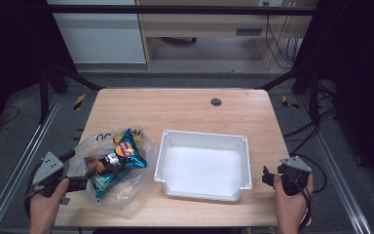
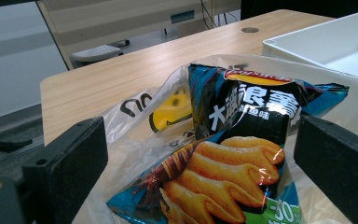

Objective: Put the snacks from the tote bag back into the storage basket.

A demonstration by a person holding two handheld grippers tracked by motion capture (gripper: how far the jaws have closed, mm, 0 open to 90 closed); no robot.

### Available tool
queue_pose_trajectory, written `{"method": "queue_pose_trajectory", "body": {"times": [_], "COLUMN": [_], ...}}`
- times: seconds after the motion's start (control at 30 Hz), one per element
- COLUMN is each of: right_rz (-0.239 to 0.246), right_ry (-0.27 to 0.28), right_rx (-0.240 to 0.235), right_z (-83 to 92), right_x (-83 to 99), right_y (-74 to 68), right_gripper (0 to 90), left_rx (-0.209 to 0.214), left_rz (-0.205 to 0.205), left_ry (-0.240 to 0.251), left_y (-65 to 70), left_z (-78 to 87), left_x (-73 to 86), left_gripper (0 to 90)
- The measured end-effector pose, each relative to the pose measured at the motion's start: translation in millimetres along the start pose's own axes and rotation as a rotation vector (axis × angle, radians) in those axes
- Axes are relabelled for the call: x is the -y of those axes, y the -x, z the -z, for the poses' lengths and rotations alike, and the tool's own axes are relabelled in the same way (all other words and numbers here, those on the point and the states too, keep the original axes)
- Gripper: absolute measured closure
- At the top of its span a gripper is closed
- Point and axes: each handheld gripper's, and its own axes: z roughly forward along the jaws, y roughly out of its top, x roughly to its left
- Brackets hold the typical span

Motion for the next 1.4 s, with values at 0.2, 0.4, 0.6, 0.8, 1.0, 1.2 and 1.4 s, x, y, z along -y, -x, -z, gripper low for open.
{"method": "queue_pose_trajectory", "body": {"times": [0.2,0.4,0.6,0.8,1.0,1.2,1.4], "right_rz": [-0.01,-0.001,-0.012,-0.022,-0.035,-0.02,-0.037], "right_ry": [0.004,0.01,0.026,0.029,0.045,0.051,0.053], "right_rx": [0.007,-0.005,-0.007,-0.008,-0.014,-0.023,-0.027], "right_z": [-1.4,-1.1,2.0,3.3,4.4,5.3,6.2], "right_x": [0.8,-0.4,-1.3,-0.8,-2.7,-4.8,-4.1], "right_y": [2.3,-0.8,1.0,2.9,4.3,1.1,2.3], "right_gripper": [5.8,5.8,5.9,5.7,5.7,5.6,5.6], "left_rx": [0.012,0.013,0.028,0.051,0.057,0.072,0.092], "left_rz": [-0.022,-0.03,-0.121,-0.201,-0.236,-0.303,-0.347], "left_ry": [-0.025,-0.038,-0.077,-0.148,-0.232,-0.351,-0.42], "left_y": [3.6,7.3,23.0,32.6,34.6,40.2,47.9], "left_z": [2.1,1.0,1.9,-2.6,-9.5,-14.7,-17.4], "left_x": [-3.7,-6.9,-29.3,-59.9,-80.9,-92.2,-99.4], "left_gripper": [2.8,2.9,2.8,2.4,2.6,3.0,2.9]}}
